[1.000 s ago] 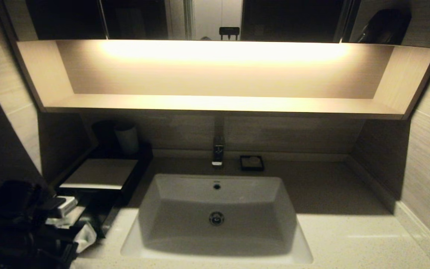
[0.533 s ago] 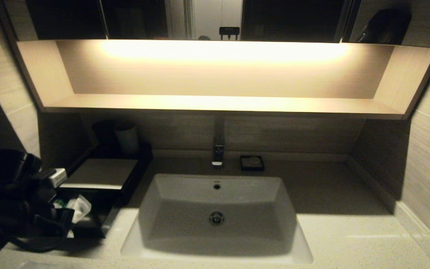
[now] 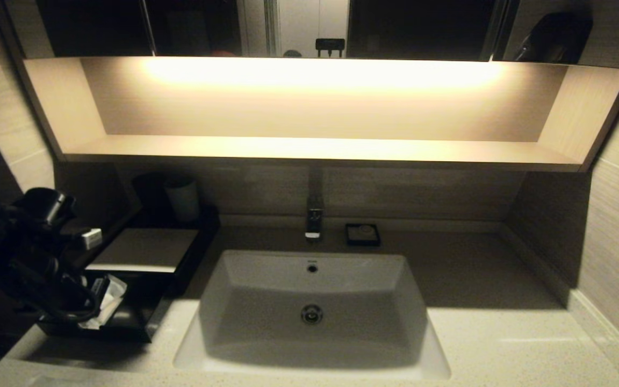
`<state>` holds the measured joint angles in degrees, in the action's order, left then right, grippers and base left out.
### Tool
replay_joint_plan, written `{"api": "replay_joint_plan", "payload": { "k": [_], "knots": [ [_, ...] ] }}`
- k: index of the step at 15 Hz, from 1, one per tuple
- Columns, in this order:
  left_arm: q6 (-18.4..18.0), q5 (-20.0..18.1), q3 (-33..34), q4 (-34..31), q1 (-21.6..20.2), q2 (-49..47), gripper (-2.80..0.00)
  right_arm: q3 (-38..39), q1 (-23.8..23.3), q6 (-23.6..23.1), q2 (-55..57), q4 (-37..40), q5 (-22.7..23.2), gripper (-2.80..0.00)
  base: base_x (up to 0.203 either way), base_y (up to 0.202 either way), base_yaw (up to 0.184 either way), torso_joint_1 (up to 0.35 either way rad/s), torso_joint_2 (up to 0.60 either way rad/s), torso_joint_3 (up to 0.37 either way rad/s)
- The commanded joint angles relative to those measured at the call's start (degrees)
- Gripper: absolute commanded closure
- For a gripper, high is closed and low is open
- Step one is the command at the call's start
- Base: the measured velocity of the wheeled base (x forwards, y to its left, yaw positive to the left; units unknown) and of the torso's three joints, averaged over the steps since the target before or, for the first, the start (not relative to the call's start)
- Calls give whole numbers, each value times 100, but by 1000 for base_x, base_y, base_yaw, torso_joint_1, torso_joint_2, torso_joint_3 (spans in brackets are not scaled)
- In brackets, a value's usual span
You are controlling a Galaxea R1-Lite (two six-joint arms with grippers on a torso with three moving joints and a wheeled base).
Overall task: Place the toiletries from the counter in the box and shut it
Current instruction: Place the bathroom toiletry into the drawer
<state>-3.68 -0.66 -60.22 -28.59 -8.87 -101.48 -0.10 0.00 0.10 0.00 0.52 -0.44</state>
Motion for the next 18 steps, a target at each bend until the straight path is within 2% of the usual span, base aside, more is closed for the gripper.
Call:
{"api": "replay_joint_plan", "payload": {
  "k": [1, 5, 7, 9, 14, 18],
  "knots": [
    [96, 4, -257, -48, -2, -441, 0, 1, 0, -1, 0, 0, 0, 0, 0, 0, 0, 0, 0, 0],
    [189, 4, -665, -143, -1, -755, 0, 1, 0, -1, 0, 0, 0, 0, 0, 0, 0, 0, 0, 0],
    [191, 12, -1048, -530, -1, -906, 0, 1, 0, -1, 0, 0, 0, 0, 0, 0, 0, 0, 0, 0],
    [197, 10, -1624, -1196, 3, -1044, 0, 1, 0, -1, 0, 0, 0, 0, 0, 0, 0, 0, 0, 0],
    [204, 0, -3063, -3478, 82, -1387, 0, 1, 0, -1, 0, 0, 0, 0, 0, 0, 0, 0, 0, 0],
    [200, -28, -3820, -4608, 202, -1935, 0, 1, 0, -1, 0, 0, 0, 0, 0, 0, 0, 0, 0, 0]
  ]
}}
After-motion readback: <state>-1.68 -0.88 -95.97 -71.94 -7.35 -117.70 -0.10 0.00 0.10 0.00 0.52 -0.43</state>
